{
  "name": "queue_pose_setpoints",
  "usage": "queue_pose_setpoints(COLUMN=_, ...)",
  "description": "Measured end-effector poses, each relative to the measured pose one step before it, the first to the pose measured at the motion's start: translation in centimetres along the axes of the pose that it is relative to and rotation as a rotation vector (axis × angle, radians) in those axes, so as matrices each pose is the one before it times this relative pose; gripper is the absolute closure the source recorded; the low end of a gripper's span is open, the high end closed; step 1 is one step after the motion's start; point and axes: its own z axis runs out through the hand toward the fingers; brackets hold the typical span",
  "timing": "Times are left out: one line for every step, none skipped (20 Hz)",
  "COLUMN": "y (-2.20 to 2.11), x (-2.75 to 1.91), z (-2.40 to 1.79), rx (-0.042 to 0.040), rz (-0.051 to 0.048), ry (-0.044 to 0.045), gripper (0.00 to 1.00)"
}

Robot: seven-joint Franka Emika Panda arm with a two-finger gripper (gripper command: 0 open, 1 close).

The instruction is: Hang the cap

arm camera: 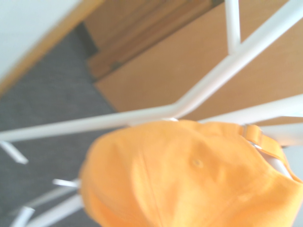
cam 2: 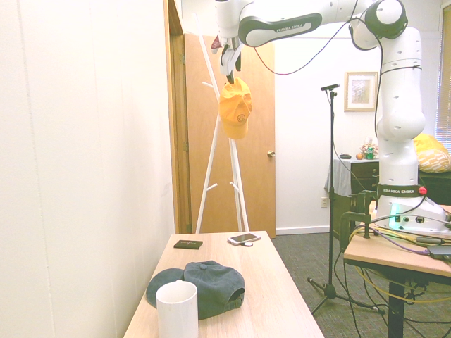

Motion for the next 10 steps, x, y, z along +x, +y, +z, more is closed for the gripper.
queue_pose_setpoints(y=0.237, x=0.901, z=-0.383, rx=0.03654, rz=0.01753, ry=-0.03963, gripper=0.0)
queue_pose_setpoints(y=0.244, x=0.896, z=-0.408, rx=0.03735, rz=0.01694, ry=-0.04003, gripper=0.0)
queue_pose_setpoints(y=0.145, x=0.703, z=-0.289, rx=0.03715, rz=0.01421, ry=-0.04305, gripper=0.0)
queue_pose_setpoints(y=0.02, x=0.487, z=-0.121, rx=0.0359, rz=0.01252, ry=-0.04417, gripper=0.0)
queue_pose_setpoints(y=-0.125, x=0.256, z=0.123, rx=0.03741, rz=0.01297, ry=-0.04675, gripper=0.0)
queue_pose_setpoints(y=-0.329, x=-0.026, z=0.522, rx=0.03651, rz=0.0118, ry=-0.04873, gripper=0.0)
queue_pose_setpoints(y=-0.588, x=-0.168, z=0.825, rx=0.03679, rz=0.01009, ry=-0.0502, gripper=0.0)
queue_pose_setpoints(y=-0.645, x=-0.213, z=1.068, rx=0.0341, rz=0.00987, ry=-0.05196, gripper=0.0)
queue_pose_setpoints(y=-0.664, x=-0.132, z=1.231, rx=0.03148, rz=0.01165, ry=-0.05193, gripper=0.0)
queue_pose_setpoints(y=-0.654, x=-0.144, z=1.226, rx=0.0311, rz=0.01226, ry=-0.05431, gripper=0.0)
